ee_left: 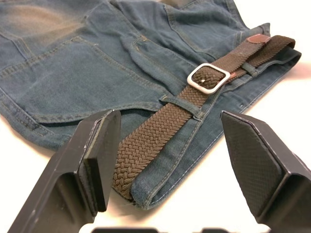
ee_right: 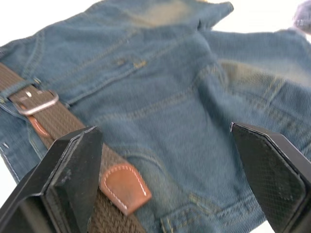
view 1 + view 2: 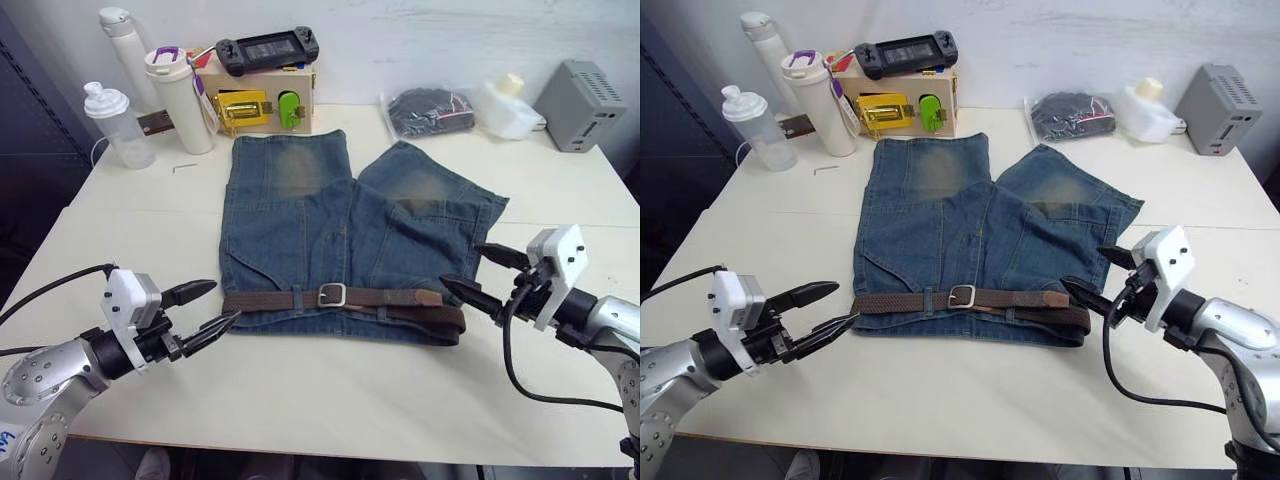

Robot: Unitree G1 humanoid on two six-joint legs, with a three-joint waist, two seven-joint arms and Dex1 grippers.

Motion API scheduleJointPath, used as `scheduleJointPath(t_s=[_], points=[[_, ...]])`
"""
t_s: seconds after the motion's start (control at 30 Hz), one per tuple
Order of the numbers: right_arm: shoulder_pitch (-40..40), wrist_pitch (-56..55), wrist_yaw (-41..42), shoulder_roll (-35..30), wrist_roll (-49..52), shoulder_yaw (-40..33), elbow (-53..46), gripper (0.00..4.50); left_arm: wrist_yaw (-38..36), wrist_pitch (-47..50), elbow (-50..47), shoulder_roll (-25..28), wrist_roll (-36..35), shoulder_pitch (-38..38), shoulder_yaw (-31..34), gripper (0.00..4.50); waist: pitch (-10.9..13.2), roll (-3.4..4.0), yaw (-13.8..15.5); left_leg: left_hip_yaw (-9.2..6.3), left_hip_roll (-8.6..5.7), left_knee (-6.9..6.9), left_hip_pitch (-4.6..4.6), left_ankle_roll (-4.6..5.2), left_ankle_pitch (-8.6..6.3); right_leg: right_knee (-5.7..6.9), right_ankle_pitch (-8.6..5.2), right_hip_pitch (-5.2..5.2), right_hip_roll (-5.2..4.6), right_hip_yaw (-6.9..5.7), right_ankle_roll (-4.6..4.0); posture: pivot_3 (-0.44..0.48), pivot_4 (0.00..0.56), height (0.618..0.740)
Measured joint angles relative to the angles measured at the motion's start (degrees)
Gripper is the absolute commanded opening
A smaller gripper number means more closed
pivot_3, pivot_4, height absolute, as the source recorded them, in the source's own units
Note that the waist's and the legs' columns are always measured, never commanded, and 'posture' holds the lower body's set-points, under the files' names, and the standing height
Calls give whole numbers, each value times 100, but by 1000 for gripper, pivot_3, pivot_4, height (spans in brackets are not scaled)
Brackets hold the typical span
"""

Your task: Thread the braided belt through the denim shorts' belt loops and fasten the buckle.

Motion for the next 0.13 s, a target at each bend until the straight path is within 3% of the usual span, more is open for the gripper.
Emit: scheduleJointPath(t_s=[0.13], points=[[0,-67,-83,0,-36,63,0,4440,18,-3,1,-51,50,-3,-58,3598,1,-1,-9,0,1,0,0,0,0,1,0,0,1,0,0,0,150,740]])
